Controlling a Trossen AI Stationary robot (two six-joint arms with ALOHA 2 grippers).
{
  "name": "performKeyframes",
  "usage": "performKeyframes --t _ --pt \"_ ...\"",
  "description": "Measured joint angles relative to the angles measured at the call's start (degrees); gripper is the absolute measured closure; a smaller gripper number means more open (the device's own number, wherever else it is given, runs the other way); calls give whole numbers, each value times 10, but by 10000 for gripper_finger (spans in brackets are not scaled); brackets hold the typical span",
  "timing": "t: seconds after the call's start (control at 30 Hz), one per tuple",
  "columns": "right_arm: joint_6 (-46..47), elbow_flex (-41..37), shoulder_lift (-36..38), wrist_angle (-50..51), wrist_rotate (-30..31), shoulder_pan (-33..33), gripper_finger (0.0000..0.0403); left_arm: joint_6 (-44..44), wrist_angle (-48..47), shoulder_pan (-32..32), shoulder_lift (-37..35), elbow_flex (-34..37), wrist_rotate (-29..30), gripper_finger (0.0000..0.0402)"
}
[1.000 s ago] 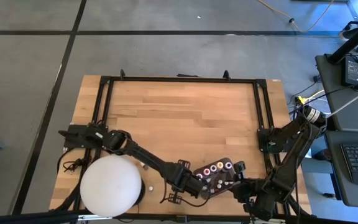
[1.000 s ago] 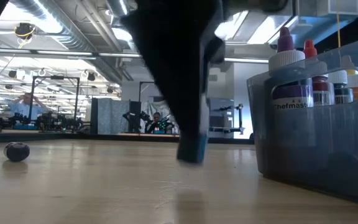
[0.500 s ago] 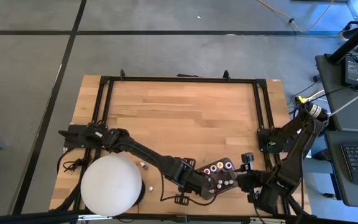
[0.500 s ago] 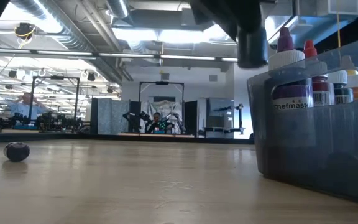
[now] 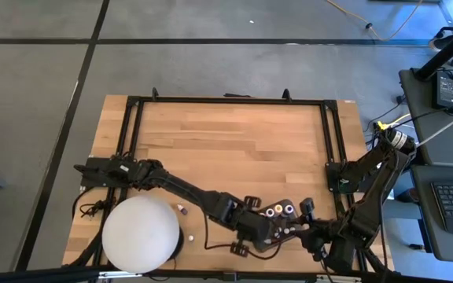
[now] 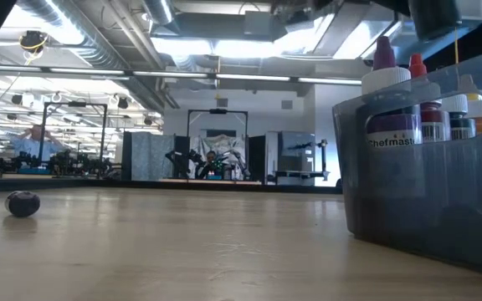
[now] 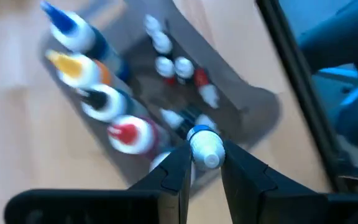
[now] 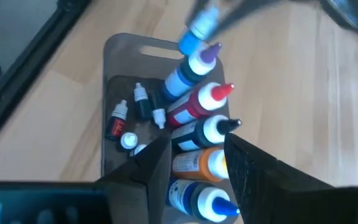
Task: Pick & Place food coloring
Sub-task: Put the small blue food coloring bottle into the bin
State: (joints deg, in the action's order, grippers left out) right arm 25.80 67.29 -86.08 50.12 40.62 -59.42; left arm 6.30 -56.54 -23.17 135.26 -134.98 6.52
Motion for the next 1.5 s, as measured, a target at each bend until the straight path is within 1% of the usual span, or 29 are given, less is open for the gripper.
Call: performKeyframes --t 0.1,0.27,0.33,0.37,0.5,0.6,0.67,0.77,0.83,1.03,1.27,1.5 --pt "-6 0 0 5 5 0 250 -43 12 10 -13 0 38 333" --pt "0 3 0 9 4 0 250 -107 17 37 -46 0 143 334" --pt "8 3 0 15 4 0 250 -125 24 59 -51 -1 154 333" --pt "10 3 0 22 4 0 250 -129 24 72 -52 -1 145 333" --pt "29 3 0 50 3 0 250 -133 29 147 -51 4 67 333" --pt "57 3 0 73 3 -1 250 -144 33 203 -47 15 38 333" --pt "77 3 0 90 3 -4 250 -149 54 237 -38 26 12 333" --pt "101 0 0 102 3 -10 250 -150 67 275 -21 43 -56 333" --pt "115 -8 0 106 4 -15 250 -152 80 292 -8 58 -85 333" --pt "144 -38 0 108 9 -16 250 -155 62 318 25 69 -90 333" --pt "145 -66 0 107 12 -11 250 -153 46 315 60 70 -90 332" --pt "129 -66 0 117 33 -11 250 -153 51 312 75 70 -54 331"
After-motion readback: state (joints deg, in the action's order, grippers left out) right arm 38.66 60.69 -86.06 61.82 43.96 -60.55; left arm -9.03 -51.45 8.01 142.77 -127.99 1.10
